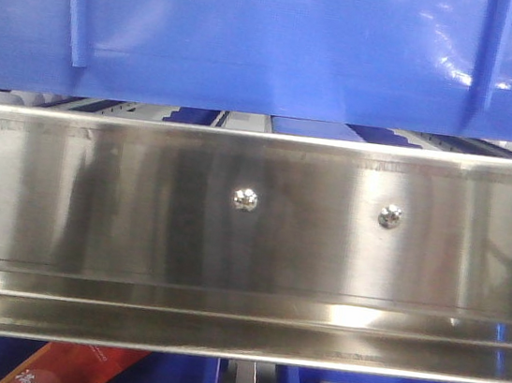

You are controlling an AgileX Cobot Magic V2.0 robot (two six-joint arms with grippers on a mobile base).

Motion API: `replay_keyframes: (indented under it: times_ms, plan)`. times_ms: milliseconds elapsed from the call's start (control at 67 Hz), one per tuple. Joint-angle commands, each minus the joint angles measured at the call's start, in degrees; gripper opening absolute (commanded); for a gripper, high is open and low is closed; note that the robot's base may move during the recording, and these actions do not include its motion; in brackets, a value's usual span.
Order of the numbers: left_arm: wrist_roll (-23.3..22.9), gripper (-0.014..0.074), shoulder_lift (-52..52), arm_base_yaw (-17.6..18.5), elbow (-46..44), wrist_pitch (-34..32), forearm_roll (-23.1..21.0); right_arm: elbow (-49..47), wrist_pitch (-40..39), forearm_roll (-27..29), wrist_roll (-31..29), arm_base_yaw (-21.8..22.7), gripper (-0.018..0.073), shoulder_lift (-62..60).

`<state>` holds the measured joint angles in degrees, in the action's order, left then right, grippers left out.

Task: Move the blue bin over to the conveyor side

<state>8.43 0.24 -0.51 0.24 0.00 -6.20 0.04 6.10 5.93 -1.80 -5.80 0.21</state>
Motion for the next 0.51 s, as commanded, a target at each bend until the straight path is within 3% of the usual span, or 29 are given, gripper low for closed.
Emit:
replay_keyframes:
  times_ms: [0, 492]
  plan:
    - [-0.1, -0.0008, -0.2, 0.2, -0.2, -1.1, -0.1, 0.0, -1.0, 0.0, -0.4, -0.1, -0.0087, -0.2]
    - [-0.1, -0.0008, -0.2, 0.2, -0.2, -1.1, -0.1, 0.0, -1.4, 0.0, -0.4, -0.1, -0.0087, -0.2]
